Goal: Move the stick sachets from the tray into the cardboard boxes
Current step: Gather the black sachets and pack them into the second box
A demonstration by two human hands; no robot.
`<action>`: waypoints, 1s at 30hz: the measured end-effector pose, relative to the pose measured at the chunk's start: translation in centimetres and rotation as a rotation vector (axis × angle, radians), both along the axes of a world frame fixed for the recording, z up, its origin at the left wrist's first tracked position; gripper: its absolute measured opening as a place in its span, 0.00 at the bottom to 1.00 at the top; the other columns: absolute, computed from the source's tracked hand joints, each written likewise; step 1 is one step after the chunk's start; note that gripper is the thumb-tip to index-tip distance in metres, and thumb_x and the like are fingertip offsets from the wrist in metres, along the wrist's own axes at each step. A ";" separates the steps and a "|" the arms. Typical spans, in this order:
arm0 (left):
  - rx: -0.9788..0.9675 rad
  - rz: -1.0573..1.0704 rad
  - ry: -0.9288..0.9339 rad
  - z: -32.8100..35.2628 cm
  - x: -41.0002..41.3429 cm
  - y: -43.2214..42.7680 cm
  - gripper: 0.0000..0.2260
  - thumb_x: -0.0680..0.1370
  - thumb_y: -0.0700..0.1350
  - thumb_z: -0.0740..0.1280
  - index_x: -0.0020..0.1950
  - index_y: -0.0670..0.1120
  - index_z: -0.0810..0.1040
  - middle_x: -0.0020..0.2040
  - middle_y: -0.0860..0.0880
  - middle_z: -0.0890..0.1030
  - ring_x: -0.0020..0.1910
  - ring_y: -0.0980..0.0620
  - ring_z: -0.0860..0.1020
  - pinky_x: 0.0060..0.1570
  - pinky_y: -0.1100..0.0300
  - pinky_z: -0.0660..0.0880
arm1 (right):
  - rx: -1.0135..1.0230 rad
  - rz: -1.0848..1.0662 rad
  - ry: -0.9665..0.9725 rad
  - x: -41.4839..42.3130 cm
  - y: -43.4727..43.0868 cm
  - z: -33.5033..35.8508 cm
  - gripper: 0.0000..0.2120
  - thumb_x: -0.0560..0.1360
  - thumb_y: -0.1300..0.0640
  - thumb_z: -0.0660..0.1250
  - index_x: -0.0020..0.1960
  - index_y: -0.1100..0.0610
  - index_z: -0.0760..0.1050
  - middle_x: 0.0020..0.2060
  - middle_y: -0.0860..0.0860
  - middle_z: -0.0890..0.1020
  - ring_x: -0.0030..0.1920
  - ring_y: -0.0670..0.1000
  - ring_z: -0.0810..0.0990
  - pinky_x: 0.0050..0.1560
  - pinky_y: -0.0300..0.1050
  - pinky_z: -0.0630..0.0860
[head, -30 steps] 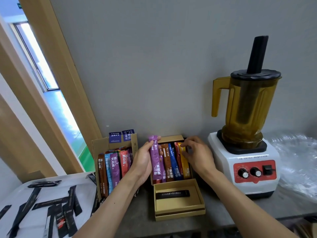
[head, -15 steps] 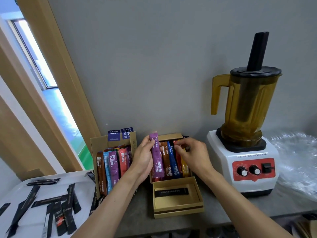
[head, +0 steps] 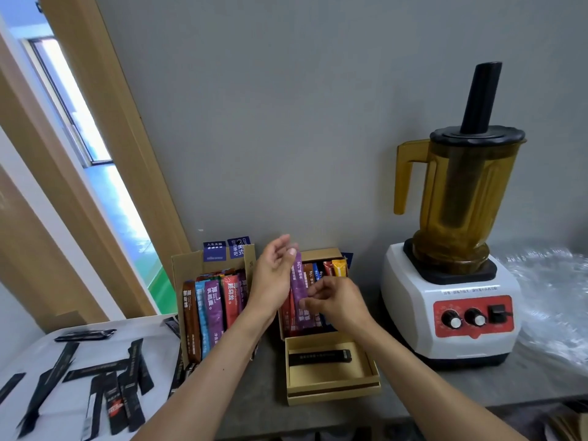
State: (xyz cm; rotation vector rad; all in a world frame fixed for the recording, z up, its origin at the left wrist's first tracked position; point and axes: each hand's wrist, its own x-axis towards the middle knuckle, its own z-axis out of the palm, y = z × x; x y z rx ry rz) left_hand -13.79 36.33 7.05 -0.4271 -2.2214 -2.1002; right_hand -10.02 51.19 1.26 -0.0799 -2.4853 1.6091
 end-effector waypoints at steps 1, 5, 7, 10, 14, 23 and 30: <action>-0.027 0.007 0.038 0.1 -0.1 -0.2 0.15 0.85 0.44 0.64 0.73 0.51 0.74 0.66 0.54 0.81 0.65 0.59 0.79 0.67 0.54 0.77 | -0.008 0.000 -0.009 0.0 -0.6 -0.3 0.07 0.75 0.52 0.78 0.48 0.52 0.81 0.46 0.48 0.87 0.47 0.44 0.87 0.47 0.44 0.86; -0.131 -0.003 0.096 0.0 -0.1 -1.2 0.12 0.85 0.40 0.66 0.62 0.57 0.78 0.61 0.59 0.80 0.64 0.61 0.78 0.65 0.53 0.78 | 0.018 -0.015 -0.019 -0.4 -2.3 -1.5 0.05 0.78 0.53 0.75 0.48 0.50 0.80 0.48 0.48 0.86 0.43 0.43 0.87 0.41 0.38 0.84; -0.173 -0.006 0.093 -0.3 0.0 -1.6 0.10 0.84 0.40 0.66 0.60 0.55 0.78 0.59 0.58 0.80 0.62 0.58 0.79 0.58 0.57 0.81 | 0.176 -0.062 -0.023 -0.5 -2.6 -2.0 0.05 0.78 0.52 0.75 0.49 0.49 0.79 0.50 0.46 0.85 0.47 0.44 0.86 0.47 0.43 0.85; -0.227 -0.012 0.074 -0.9 0.1 -1.7 0.09 0.85 0.40 0.65 0.63 0.51 0.79 0.58 0.56 0.81 0.59 0.58 0.80 0.53 0.61 0.83 | 0.515 -0.133 0.071 -0.3 -3.2 -2.3 0.12 0.77 0.48 0.75 0.58 0.49 0.80 0.53 0.45 0.84 0.54 0.46 0.84 0.53 0.43 0.84; -0.244 -0.014 -0.021 -1.7 0.2 -1.4 0.12 0.85 0.37 0.64 0.64 0.51 0.78 0.60 0.51 0.82 0.60 0.56 0.80 0.49 0.68 0.80 | 0.522 -0.048 0.118 -0.3 -3.5 -2.9 0.11 0.77 0.48 0.75 0.57 0.47 0.80 0.54 0.45 0.84 0.56 0.46 0.84 0.54 0.43 0.83; -0.129 -0.046 -0.001 -1.1 3.6 -3.2 0.06 0.85 0.41 0.66 0.59 0.47 0.81 0.48 0.46 0.86 0.43 0.53 0.85 0.45 0.61 0.82 | 0.322 -0.052 0.150 2.0 -2.3 -1.8 0.09 0.78 0.52 0.74 0.58 0.46 0.81 0.50 0.41 0.84 0.48 0.40 0.84 0.50 0.42 0.85; -0.105 0.093 0.018 -1.0 8.1 -9.4 0.07 0.85 0.42 0.65 0.60 0.43 0.80 0.43 0.47 0.86 0.39 0.48 0.84 0.46 0.55 0.82 | 0.151 0.014 0.257 3.3 -5.6 1.8 0.07 0.78 0.54 0.74 0.54 0.45 0.81 0.44 0.40 0.83 0.44 0.38 0.83 0.44 0.37 0.83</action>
